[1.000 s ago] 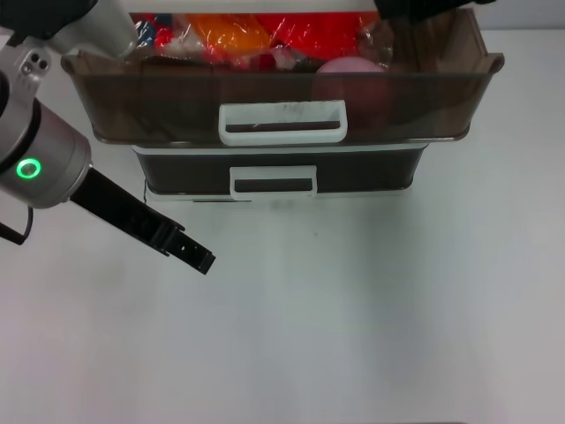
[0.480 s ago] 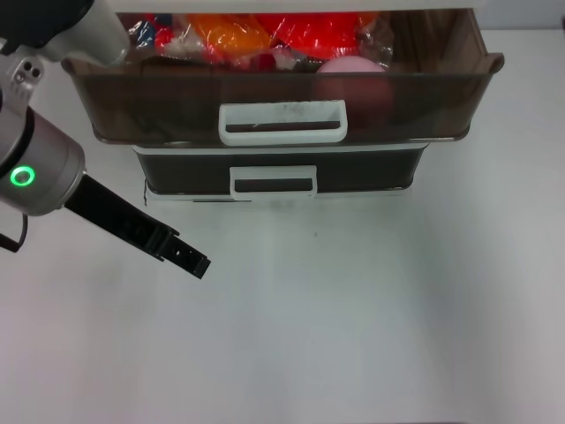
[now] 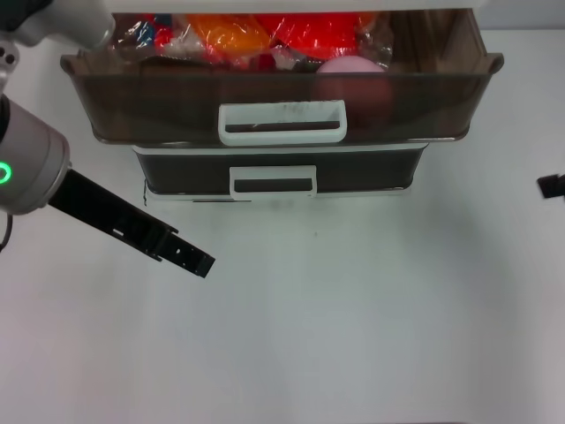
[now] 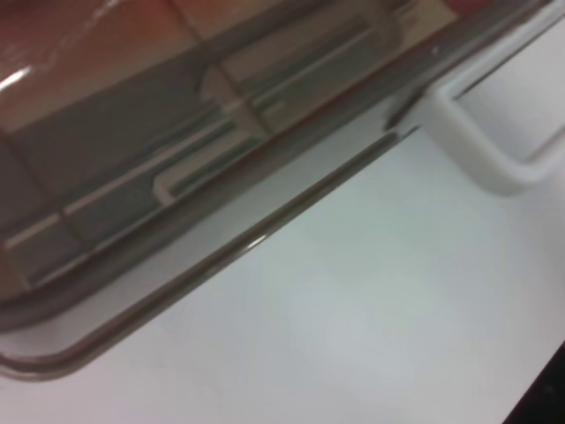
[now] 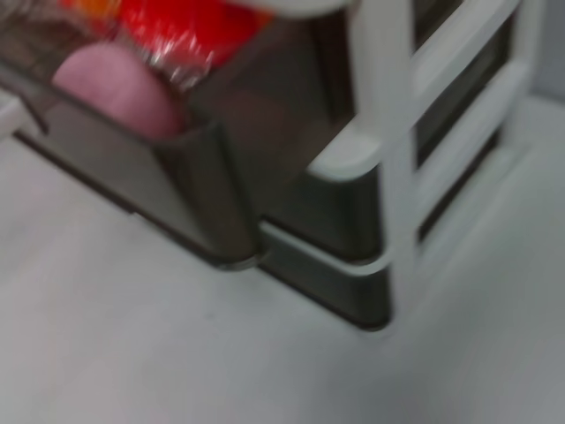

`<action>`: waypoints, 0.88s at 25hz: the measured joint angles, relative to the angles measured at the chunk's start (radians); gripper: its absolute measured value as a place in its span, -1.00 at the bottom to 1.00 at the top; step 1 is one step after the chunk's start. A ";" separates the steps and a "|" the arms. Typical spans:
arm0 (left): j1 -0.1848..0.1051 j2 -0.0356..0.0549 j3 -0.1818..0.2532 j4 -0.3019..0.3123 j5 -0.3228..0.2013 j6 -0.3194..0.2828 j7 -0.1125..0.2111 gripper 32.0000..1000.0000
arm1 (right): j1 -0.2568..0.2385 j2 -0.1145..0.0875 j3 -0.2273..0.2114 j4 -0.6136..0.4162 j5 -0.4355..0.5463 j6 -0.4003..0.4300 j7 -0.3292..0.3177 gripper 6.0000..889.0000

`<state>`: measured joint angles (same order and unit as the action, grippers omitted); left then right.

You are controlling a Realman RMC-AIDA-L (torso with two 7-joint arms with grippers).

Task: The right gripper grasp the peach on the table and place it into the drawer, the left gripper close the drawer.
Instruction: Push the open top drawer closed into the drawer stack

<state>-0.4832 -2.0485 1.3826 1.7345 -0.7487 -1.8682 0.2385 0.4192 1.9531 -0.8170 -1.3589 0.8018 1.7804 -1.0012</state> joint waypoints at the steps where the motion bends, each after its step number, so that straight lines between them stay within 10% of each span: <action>1: 0.000 -0.0001 0.000 0.017 -0.001 -0.010 -0.003 0.61 | 0.011 0.002 -0.002 0.038 -0.008 -0.008 -0.017 0.93; 10: -0.004 0.0034 0.021 0.100 -0.131 -0.042 -0.009 0.61 | 0.075 0.030 -0.005 0.194 -0.112 -0.062 -0.090 0.93; 15: -0.043 0.0075 0.021 0.117 -0.287 -0.047 0.033 0.61 | 0.093 0.031 -0.004 0.225 -0.112 -0.077 -0.107 0.93; 22: -0.161 -0.0009 0.121 0.095 -0.110 -0.021 0.062 0.61 | 0.121 0.050 -0.006 0.255 -0.115 -0.103 -0.122 0.93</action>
<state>-0.6438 -2.0494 1.5040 1.8298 -0.8589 -1.8888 0.3008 0.5403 2.0030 -0.8229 -1.1035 0.6867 1.6777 -1.1237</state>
